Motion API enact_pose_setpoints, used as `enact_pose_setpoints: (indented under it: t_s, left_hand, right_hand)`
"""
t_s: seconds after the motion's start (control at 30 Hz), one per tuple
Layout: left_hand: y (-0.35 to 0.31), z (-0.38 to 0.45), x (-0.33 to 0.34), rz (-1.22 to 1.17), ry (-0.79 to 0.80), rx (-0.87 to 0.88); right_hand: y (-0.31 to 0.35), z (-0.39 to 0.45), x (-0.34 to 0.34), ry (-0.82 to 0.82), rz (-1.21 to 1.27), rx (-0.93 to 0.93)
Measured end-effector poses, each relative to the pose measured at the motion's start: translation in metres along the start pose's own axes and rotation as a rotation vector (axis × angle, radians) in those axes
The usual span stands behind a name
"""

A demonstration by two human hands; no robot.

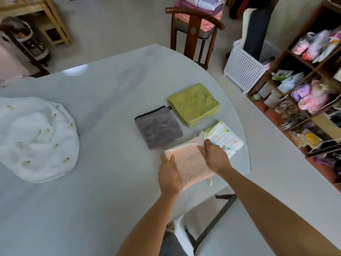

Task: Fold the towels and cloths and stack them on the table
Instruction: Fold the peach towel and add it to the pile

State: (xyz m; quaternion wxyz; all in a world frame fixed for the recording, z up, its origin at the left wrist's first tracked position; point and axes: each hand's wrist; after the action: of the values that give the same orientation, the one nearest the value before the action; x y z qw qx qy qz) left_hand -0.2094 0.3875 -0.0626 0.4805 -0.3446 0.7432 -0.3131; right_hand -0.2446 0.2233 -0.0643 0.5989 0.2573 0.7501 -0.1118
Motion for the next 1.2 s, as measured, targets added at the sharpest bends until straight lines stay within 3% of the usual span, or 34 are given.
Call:
enact_pose_setpoints:
  t_s: [0.13, 0.3, 0.47, 0.53, 0.6, 0.67, 0.73, 0.83, 1.03, 1.13, 1.2]
  left_hand:
    - [0.000, 0.000, 0.014, -0.002, 0.016, -0.018]
    - [0.001, 0.001, 0.018, -0.067, -0.040, 0.036]
    - [0.010, 0.005, 0.022, -0.047, -0.080, -0.079]
    - [0.011, 0.002, 0.020, 0.019, -0.197, 0.040]
    - [0.013, -0.003, 0.014, 0.086, -0.287, 0.307]
    - [0.018, -0.006, 0.013, 0.184, -0.206, 0.497]
    - [0.022, -0.005, 0.018, 0.305, -0.064, 0.566]
    - [0.035, 0.000, 0.026, 0.495, 0.076, 0.579]
    - [0.048, 0.020, 0.023, 0.652, 0.186, 0.561]
    - [0.033, 0.017, 0.022, 0.619, 0.212, 0.554]
    - [0.023, 0.015, 0.011, 0.575, 0.238, 0.645]
  right_hand:
    - [-0.014, 0.006, 0.004, 0.027, 0.077, -0.014]
    - [-0.018, 0.013, 0.006, -0.061, 0.247, -0.003]
    - [-0.009, 0.016, 0.010, -0.015, 0.107, -0.023]
    - [-0.012, 0.011, 0.008, -0.181, 0.043, -0.056]
    - [-0.014, 0.002, 0.009, -0.412, -0.047, -0.175]
    - [-0.013, -0.005, 0.016, -0.467, -0.105, -0.375]
    - [-0.013, -0.006, 0.030, -0.349, -0.133, -0.490]
    - [-0.021, -0.004, 0.047, -0.179, -0.104, -0.462]
    - [-0.022, 0.009, 0.054, -0.112, -0.130, -0.457]
    - [-0.024, 0.006, 0.044, -0.143, -0.126, -0.428]
    - [-0.022, -0.003, 0.033, -0.251, -0.042, -0.347]
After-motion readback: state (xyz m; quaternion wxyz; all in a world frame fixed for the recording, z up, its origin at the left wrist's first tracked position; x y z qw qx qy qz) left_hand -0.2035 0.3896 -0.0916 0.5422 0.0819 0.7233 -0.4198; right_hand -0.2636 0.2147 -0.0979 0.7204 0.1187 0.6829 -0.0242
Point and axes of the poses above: each hand's wrist, its own z-axis towards the middle knuckle, its own x-axis out of the palm, y = z × x, and after that the axes turned 14 degrees about -z, right-handed
